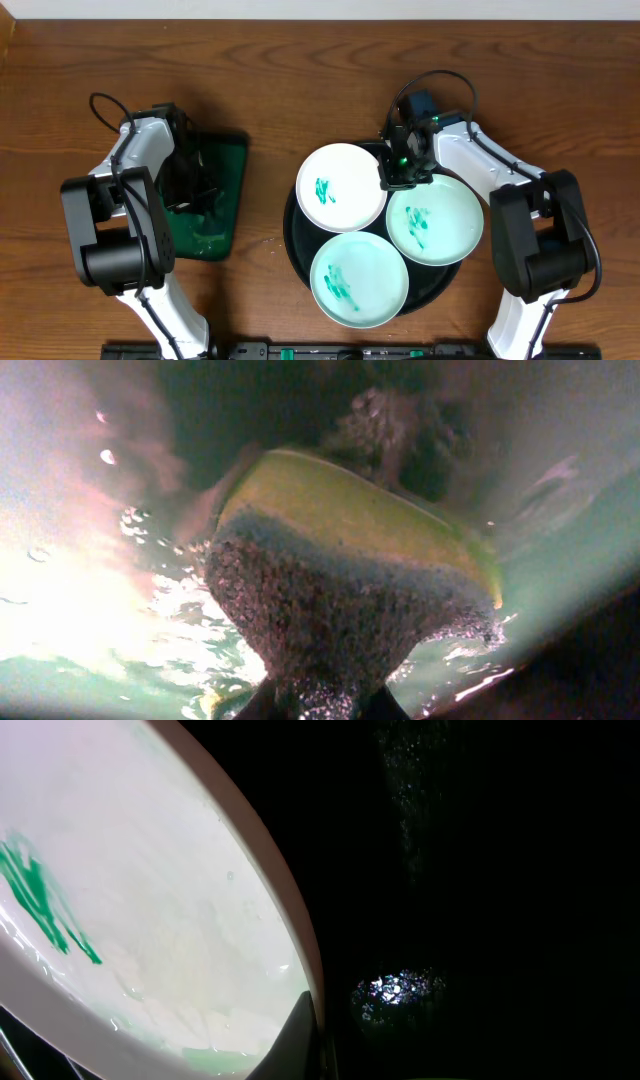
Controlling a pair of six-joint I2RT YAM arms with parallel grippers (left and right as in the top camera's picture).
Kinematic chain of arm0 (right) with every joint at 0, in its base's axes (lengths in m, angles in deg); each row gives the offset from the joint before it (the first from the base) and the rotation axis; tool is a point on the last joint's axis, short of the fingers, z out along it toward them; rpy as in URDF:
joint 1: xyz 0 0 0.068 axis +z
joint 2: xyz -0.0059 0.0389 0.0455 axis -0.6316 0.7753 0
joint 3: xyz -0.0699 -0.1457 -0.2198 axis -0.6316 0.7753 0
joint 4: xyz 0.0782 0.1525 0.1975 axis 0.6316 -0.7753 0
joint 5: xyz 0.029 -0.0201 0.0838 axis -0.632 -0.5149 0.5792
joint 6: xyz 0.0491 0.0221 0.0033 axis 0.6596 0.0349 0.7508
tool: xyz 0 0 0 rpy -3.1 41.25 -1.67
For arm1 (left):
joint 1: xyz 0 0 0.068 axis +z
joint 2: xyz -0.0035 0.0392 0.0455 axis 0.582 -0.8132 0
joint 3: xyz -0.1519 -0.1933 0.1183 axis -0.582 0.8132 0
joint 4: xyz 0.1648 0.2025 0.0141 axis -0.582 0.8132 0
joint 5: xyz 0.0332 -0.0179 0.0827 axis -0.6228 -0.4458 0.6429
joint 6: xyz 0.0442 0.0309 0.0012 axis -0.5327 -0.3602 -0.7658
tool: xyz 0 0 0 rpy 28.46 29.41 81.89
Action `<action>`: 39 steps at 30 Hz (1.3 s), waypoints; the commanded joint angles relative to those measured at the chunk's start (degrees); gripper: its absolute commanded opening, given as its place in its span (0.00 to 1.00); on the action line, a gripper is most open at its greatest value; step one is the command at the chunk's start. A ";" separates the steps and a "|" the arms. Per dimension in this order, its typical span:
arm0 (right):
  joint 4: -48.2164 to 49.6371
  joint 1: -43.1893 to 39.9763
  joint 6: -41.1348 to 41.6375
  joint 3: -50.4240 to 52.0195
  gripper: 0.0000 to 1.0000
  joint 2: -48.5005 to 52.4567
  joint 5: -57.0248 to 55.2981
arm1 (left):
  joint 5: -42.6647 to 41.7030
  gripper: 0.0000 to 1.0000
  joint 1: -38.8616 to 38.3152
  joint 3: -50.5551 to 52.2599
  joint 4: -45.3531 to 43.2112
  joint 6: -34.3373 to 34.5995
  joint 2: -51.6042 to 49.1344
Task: Clean dirty plates on tray and stack at the side
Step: 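Lift the sponge out of the basin with the left gripper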
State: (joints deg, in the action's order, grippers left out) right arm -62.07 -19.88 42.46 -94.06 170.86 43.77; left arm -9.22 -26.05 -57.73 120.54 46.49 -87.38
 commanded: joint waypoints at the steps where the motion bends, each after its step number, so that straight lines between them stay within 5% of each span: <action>1: -0.39 0.15 -1.07 0.20 0.01 0.26 0.00 | 0.15 0.07 -0.13 0.79 0.76 -0.13 2.12; 12: -0.42 0.15 -1.07 0.20 0.01 0.26 0.00 | 2.75 0.07 -1.64 0.76 2.08 0.11 20.72; 27: -1.05 0.22 -1.07 0.20 0.01 0.26 0.00 | 2.03 0.07 0.17 0.79 -1.75 -0.57 7.56; 39: -0.52 0.22 -1.11 0.20 0.01 0.26 0.00 | 7.96 0.07 -1.18 0.81 -4.09 1.20 32.70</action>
State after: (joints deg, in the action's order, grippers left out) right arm -62.57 -19.88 42.46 -94.06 170.86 43.79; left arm -4.87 -26.31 -56.55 116.48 46.92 -60.02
